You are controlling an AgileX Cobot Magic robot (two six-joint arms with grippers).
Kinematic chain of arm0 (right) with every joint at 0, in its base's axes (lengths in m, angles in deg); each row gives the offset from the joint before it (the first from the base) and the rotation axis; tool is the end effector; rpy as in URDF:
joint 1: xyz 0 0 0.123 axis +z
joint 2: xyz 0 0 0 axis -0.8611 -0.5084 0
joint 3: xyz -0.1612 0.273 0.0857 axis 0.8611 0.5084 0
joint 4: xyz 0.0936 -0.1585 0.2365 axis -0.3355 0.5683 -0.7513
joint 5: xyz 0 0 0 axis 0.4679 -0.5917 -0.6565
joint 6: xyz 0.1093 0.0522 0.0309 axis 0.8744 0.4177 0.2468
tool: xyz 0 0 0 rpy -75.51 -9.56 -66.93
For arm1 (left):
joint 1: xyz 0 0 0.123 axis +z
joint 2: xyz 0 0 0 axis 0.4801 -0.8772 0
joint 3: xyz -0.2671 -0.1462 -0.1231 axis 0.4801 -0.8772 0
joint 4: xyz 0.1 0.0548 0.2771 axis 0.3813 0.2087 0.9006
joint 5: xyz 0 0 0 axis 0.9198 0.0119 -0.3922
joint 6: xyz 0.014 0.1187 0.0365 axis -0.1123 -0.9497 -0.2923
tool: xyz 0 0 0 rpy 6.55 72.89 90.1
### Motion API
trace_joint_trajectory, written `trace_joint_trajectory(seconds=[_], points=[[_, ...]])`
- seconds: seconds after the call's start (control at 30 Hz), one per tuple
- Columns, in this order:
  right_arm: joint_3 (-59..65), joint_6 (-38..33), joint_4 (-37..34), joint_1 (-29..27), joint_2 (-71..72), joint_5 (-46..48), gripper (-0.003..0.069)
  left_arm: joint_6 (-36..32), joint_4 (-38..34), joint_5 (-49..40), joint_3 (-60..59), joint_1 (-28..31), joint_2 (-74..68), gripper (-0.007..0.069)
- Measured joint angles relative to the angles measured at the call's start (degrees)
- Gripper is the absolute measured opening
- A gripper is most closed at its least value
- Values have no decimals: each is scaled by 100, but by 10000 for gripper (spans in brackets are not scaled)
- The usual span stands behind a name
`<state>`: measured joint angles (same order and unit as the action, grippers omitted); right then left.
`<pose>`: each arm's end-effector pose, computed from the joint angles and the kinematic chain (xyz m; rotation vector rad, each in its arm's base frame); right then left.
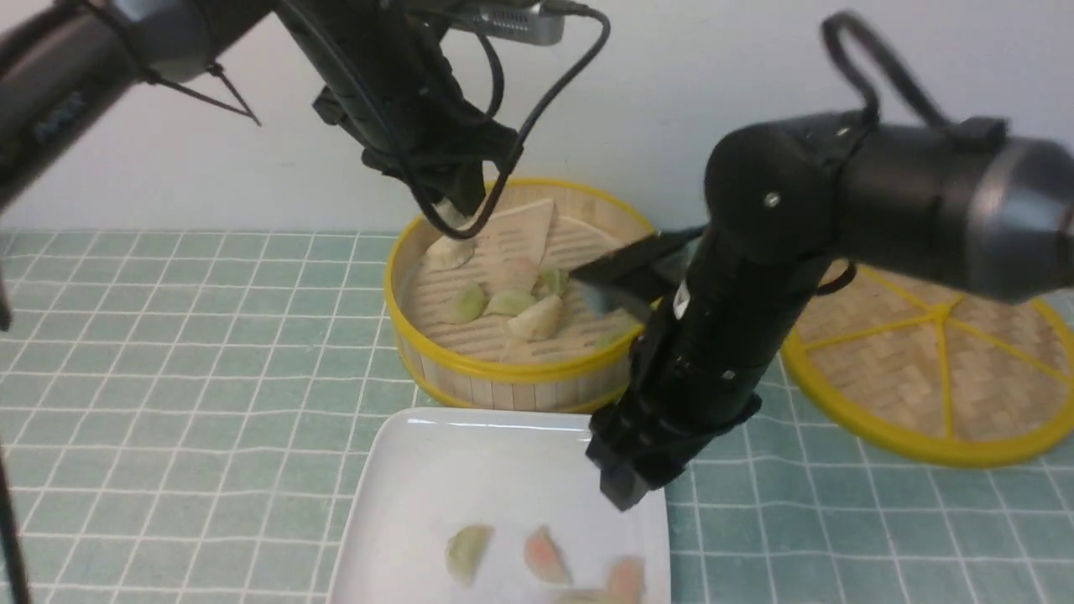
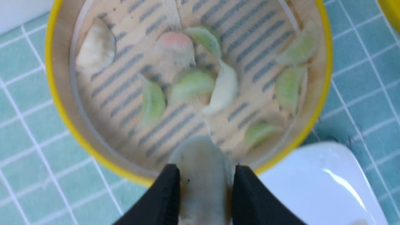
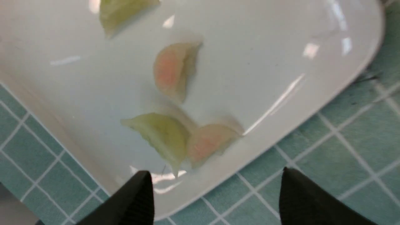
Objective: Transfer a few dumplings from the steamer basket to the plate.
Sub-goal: Use the left arm to put the dumpling into the plate
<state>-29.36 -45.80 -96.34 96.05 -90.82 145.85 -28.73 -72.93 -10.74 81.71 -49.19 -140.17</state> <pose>0.3084 0.2600 0.2687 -1.0779 2.8494 0.3515 0.4661 -0.1927 0.3486 0.6089 2.6391 -0.2766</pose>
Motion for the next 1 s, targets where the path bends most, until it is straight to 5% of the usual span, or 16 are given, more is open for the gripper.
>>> trace_joint_trajectory(seconds=[0.2,0.47,0.63,0.77,0.9,1.0], points=[[0,590,814,0,1890,103,279,69,-380,28,-2094,0,984,194],[0,969,984,0,3939,256,24,-226,-713,849,-3566,-2,748,194],[0,1118,984,0,5032,322,-12,-679,-720,1163,-3644,-73,233,202],[26,1239,984,0,6125,360,-13,-731,-713,1485,-3644,-210,-156,388],[338,1253,978,0,6776,366,-15,-640,-713,1429,-3451,-222,-193,494],[704,1285,978,0,7222,230,-15,-492,-684,1049,-3176,-222,-141,461]])
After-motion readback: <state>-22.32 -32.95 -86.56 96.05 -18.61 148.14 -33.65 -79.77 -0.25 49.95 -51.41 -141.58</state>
